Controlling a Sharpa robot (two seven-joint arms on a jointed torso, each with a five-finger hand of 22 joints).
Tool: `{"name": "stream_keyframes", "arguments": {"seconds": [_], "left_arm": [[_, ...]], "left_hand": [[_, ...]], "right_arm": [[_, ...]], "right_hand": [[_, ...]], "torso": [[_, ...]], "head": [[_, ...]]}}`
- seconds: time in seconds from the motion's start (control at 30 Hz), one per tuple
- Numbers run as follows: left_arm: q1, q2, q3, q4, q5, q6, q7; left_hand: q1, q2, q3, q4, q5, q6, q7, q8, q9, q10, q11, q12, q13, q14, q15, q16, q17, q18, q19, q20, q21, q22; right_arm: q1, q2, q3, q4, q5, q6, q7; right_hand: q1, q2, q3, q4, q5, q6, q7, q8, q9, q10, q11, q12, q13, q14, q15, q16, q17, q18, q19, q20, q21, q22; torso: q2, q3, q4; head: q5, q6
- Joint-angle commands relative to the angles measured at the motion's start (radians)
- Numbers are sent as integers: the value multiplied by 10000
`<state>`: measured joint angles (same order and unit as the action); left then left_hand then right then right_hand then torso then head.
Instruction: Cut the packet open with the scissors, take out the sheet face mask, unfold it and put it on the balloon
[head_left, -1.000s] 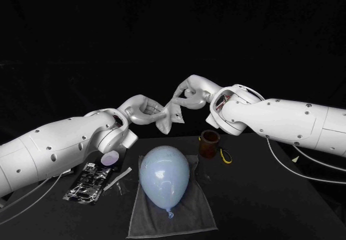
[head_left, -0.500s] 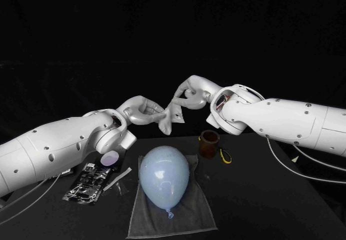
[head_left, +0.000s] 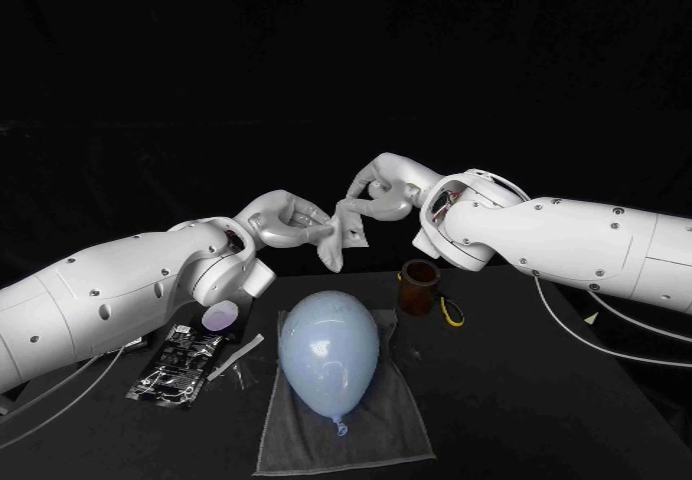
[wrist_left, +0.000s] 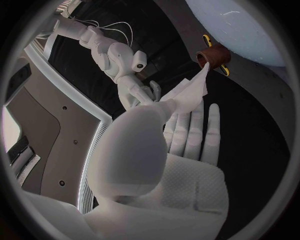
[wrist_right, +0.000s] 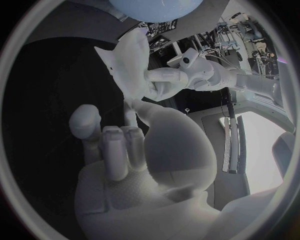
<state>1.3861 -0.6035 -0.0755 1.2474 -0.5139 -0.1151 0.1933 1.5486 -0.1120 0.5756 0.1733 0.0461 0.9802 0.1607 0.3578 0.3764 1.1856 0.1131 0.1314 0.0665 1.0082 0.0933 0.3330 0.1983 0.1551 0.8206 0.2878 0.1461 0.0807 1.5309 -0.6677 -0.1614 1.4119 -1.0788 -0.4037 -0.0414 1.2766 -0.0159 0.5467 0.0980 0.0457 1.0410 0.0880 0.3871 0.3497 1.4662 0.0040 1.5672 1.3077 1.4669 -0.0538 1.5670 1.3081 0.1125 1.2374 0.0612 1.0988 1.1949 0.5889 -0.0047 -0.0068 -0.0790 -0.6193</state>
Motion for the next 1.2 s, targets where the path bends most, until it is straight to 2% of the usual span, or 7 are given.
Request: {"name": "stream_keyframes", "arguments": {"seconds": [0.03,0.17,0.4,0.6,0.93,1.07,1.2], "left_arm": [[4,-8,16,28,366,5,242],[-3,-82,19,57,743,327,424],[-24,-209,28,115,1372,1549,957],[-31,-244,31,158,1857,2835,1196],[-34,-253,31,147,2548,4510,1089],[-34,-250,31,154,2631,4728,1001],[-34,-254,31,141,2667,4706,935]], "left_hand": [[-72,70,89,-94,19,13,-18,88,291,84,18,-89,-9,-18,44,-124,28,76,-30,2,-17,-23],[-220,42,276,-199,25,-18,3,160,376,86,52,-220,-11,-177,111,-319,62,-34,-233,17,-153,-81],[-447,91,687,-432,18,-226,197,295,597,-1360,518,-717,-61,-1353,578,-920,-48,-341,-684,18,-475,-121],[-519,364,878,-707,15,-636,285,494,879,-2639,858,-694,-51,-1782,834,-1213,-97,-81,-208,-14,-254,-31],[-608,600,909,-907,15,-1019,380,900,1207,-2835,897,-646,-35,-1763,864,-1391,-141,36,-58,-8,-213,-34],[-666,632,912,-1022,18,-1221,471,1153,1372,-2784,820,-649,-39,-1137,702,-1189,-44,152,152,-26,-110,-3],[-675,620,908,-1033,15,-1235,482,1175,1384,-2780,813,-648,-39,-1119,698,-1194,-44,160,167,-24,-102,0]], "right_arm": [[0,19,6,-78,16,173,12],[-6,62,3,-259,208,194,26],[-64,157,-12,-542,441,399,48],[-132,248,-20,-719,500,640,161],[-164,366,-29,-853,661,955,371],[-171,401,-37,-887,742,801,339],[-178,370,-42,-881,792,596,290]], "right_hand": [[62,-17,63,42,29,245,-189,33,348,1046,-92,36,2631,982,-50,-26,2473,91,-96,-55,-144,-78],[-31,-61,117,171,27,32,-110,-87,319,938,-28,-187,2365,841,-10,-181,2117,161,-354,-43,-517,-335],[-111,-340,-15,244,26,-178,-24,-191,320,705,57,-657,1831,620,65,-423,1615,260,-753,16,-1081,-708],[266,-287,122,-44,28,-94,-58,-99,402,698,32,-677,1819,598,56,-446,1587,289,-849,29,-1229,-773],[241,-358,61,-51,25,-142,-30,-101,420,593,56,-889,1587,482,81,-569,1339,360,-1124,50,-1607,-1032],[-65,-632,-338,185,17,-793,255,-421,347,-292,289,-2451,-16,-377,280,-1476,-263,629,-2360,180,-3287,-2153],[-248,-853,-712,454,25,-1349,560,-808,203,-972,561,-3518,-1040,-1000,522,-2118,-1205,589,-2610,374,-3680,-2326]], "torso": [[-2,-3,-2],[5,-4,-3],[9,-5,7],[0,-3,4],[1,0,-1],[-2,-4,6],[-2,-7,6]], "head": [[-2,-5],[-1,-9],[-4,-31],[5,-44],[-20,-36],[-33,-18],[-37,-20]]}}
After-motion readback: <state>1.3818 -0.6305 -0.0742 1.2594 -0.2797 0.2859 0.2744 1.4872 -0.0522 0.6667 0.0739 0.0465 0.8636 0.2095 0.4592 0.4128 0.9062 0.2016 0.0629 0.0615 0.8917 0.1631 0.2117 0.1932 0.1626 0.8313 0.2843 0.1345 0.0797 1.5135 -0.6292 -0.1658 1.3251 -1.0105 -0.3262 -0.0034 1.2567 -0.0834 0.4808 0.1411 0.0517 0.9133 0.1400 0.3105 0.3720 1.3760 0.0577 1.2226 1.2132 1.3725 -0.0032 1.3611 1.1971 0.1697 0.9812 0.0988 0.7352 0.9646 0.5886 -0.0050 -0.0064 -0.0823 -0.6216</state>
